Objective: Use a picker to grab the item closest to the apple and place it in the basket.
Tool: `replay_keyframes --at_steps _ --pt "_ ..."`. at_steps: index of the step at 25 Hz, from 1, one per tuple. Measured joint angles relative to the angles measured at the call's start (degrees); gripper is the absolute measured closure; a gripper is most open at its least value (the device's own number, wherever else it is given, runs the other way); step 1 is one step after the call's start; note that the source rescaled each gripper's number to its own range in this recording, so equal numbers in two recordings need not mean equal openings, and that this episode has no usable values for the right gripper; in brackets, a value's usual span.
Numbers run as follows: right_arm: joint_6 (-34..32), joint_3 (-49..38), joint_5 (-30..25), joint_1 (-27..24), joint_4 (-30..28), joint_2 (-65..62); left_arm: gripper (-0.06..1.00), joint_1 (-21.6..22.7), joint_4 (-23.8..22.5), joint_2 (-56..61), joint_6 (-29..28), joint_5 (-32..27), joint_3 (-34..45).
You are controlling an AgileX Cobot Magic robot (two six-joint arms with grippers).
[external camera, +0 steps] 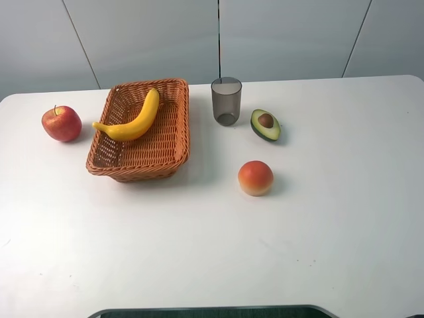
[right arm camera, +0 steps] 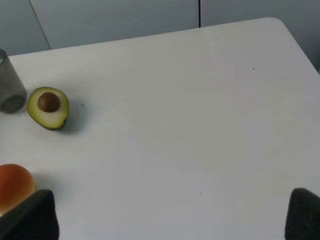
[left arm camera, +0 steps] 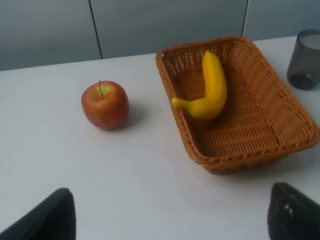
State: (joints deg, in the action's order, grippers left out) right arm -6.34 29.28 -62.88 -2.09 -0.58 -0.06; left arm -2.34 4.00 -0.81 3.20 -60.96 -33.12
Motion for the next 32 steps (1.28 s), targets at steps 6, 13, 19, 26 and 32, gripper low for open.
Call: replay_keyframes --at_steps 6,13,19,26,32 --pt "0.0 0.0 0.0 0.0 0.0 0.0 -0.03 0.0 -0.6 0.6 0.0 -2.4 2.6" --pt "-0.1 0.0 0.0 0.0 0.0 0.0 -0.03 0.0 -4.6 0.8 -2.5 -1.4 3.8" --pt "-0.1 0.0 0.0 0.0 0.0 0.0 -0.03 0.0 -5.0 0.7 -3.2 -1.4 3.8" --pt "-0.1 0.0 0.0 0.0 0.0 0.0 -0.03 0.0 -5.1 0.7 -3.2 -1.4 3.8" --pt "-0.3 0.0 0.0 0.0 0.0 0.0 -0.03 0.0 -5.1 0.7 -3.2 -1.4 3.8"
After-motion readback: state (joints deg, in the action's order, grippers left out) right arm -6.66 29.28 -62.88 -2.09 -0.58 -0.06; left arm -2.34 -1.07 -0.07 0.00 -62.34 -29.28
